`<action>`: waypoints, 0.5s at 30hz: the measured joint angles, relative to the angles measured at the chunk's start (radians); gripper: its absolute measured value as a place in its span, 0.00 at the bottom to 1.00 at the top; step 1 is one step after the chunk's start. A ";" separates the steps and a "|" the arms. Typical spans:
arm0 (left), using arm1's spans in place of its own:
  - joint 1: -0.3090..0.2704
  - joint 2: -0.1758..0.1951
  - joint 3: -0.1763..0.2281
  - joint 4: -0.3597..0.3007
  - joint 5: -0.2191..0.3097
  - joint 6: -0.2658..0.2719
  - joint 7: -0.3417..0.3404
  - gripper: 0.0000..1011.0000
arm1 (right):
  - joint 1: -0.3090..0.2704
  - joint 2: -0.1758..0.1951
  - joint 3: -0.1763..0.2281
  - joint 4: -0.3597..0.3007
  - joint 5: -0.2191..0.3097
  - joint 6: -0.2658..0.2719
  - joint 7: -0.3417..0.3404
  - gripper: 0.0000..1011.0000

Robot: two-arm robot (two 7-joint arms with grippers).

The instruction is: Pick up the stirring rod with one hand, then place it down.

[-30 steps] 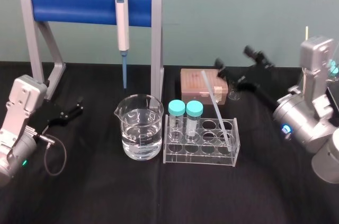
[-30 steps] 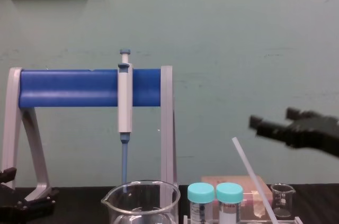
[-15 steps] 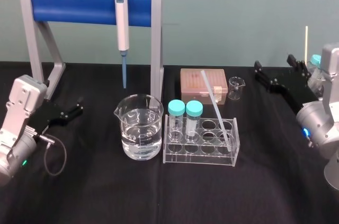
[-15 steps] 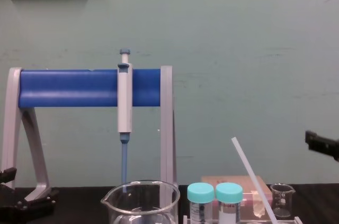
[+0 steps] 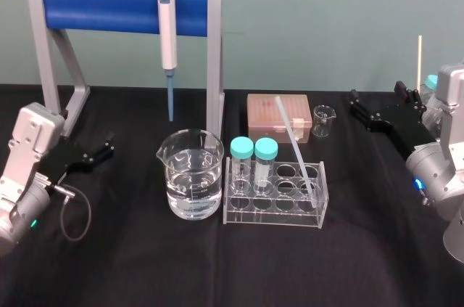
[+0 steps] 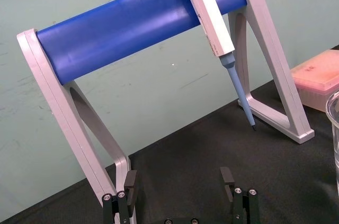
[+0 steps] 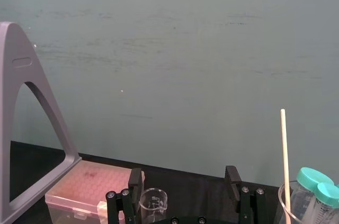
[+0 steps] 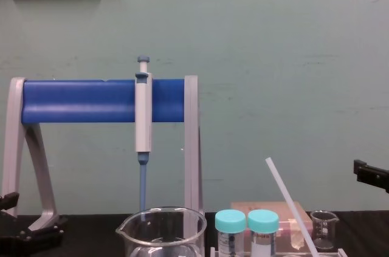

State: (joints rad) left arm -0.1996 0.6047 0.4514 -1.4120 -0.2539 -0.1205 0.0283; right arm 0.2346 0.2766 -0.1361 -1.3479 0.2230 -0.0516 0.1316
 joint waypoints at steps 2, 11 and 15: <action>0.000 0.000 0.000 0.000 0.000 0.000 0.000 0.99 | 0.000 0.000 0.000 -0.001 0.001 -0.001 0.000 0.99; 0.000 0.000 0.000 0.000 0.000 0.000 0.000 0.99 | 0.000 0.001 -0.001 -0.003 0.003 -0.002 0.001 0.99; 0.000 0.000 0.000 0.000 0.000 0.000 0.000 0.99 | 0.000 0.001 -0.001 -0.003 0.004 -0.003 0.002 0.99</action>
State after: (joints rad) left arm -0.1996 0.6047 0.4514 -1.4120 -0.2539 -0.1206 0.0283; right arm 0.2346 0.2777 -0.1373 -1.3510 0.2266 -0.0546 0.1335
